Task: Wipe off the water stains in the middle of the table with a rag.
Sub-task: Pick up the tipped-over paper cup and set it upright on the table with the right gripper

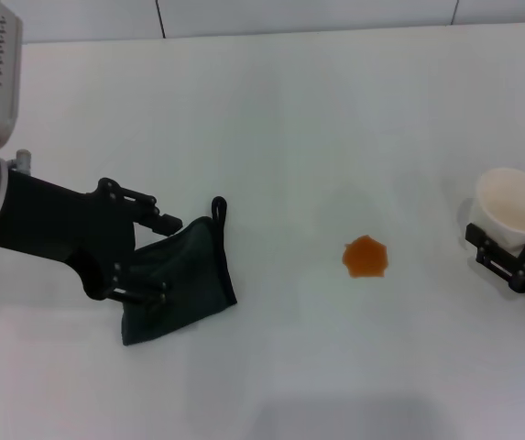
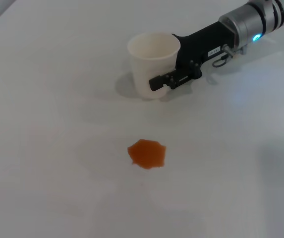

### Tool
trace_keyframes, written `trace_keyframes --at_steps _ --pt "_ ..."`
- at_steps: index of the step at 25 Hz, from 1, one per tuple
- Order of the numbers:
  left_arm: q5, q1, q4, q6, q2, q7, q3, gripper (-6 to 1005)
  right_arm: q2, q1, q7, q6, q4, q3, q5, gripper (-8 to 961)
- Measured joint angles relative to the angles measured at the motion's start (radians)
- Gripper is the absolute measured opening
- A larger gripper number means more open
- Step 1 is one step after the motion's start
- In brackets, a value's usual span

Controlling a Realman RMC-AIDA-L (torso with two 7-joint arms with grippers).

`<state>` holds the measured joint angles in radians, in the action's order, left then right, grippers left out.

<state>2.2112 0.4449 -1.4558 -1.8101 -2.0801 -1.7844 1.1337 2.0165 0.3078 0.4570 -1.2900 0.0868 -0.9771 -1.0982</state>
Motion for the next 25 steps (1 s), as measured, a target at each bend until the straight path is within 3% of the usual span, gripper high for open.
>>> trace_keyframes --at_steps 9,14,17,25 --pt "0.0 0.0 0.0 -0.009 0.0 -0.003 0.003 719 -0.005 -0.004 0.031 -0.001 -0.003 -0.005 -0.007 639" --pt "0.0 0.0 -0.001 -0.01 0.0 -0.007 0.005 718 -0.006 -0.005 0.034 -0.004 -0.002 -0.006 -0.009 807" --pt "-0.001 0.0 -0.001 -0.011 0.0 -0.007 0.011 718 -0.009 -0.007 0.055 -0.005 0.001 -0.007 -0.009 859" --pt "-0.001 0.0 -0.003 -0.011 0.0 -0.007 0.018 718 -0.03 -0.022 0.102 -0.013 0.009 -0.019 -0.01 859"
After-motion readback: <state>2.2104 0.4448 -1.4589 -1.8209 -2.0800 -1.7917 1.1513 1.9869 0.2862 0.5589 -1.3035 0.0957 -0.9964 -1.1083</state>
